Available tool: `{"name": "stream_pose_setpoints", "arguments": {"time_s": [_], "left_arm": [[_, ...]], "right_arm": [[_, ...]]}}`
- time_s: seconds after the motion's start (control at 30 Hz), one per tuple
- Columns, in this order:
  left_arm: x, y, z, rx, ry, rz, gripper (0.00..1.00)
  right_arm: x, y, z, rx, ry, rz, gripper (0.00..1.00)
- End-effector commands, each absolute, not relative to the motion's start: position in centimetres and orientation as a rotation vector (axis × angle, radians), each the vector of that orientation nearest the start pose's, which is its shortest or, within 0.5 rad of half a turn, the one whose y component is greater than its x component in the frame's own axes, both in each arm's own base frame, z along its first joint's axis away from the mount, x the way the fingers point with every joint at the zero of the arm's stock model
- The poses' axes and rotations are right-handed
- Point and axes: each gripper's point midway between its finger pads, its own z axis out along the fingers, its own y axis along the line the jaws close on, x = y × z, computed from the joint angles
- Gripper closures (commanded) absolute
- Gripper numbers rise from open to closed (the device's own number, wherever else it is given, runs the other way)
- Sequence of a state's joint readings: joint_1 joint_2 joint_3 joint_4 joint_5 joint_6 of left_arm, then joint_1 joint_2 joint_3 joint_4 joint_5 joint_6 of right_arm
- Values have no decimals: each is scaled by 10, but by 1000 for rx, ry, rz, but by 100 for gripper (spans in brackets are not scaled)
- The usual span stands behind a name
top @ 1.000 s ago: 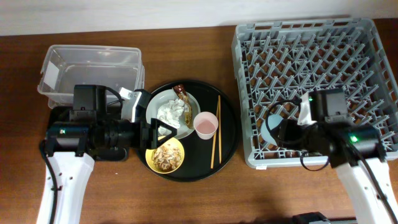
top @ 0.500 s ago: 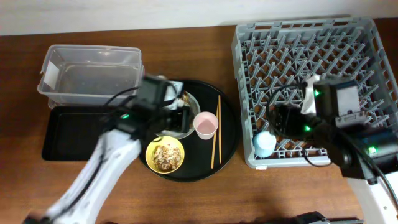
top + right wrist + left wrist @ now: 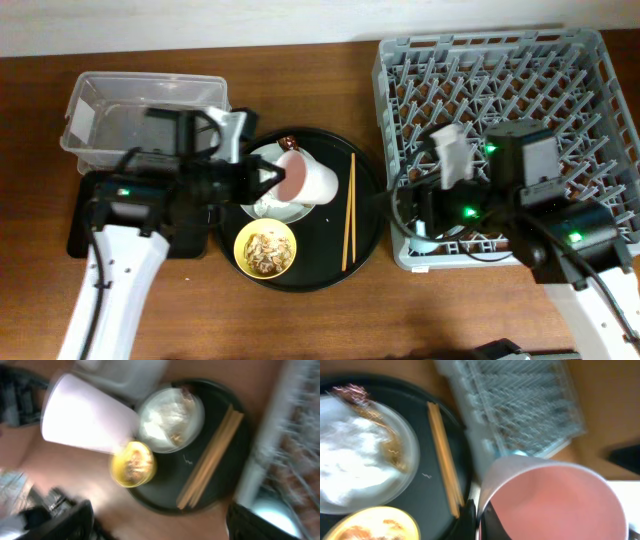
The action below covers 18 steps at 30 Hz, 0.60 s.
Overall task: Sort waste into correct bins and load items into the dishwasher rack
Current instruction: 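Grasp the pink cup with the left gripper, then hand the pink cup from the left gripper to the right gripper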
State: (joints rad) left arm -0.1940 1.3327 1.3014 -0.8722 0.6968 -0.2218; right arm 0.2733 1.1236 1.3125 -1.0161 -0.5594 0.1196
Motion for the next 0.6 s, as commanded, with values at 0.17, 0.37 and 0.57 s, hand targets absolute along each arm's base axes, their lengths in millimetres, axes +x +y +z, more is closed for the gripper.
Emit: {"name": "stream_pose_setpoints", "arguments": {"time_s": [0.17, 0.37, 0.57], "left_arm": [[238, -173, 333, 458, 2071, -1837, 100], [239, -172, 333, 470, 2061, -1828, 100], [240, -173, 338, 497, 2019, -1842, 100]], "right_arm": [[219, 284, 339, -1033, 1863, 1289, 2], [201, 293, 352, -1116, 1771, 1382, 12], [199, 277, 375, -1102, 1687, 1465, 24]]}}
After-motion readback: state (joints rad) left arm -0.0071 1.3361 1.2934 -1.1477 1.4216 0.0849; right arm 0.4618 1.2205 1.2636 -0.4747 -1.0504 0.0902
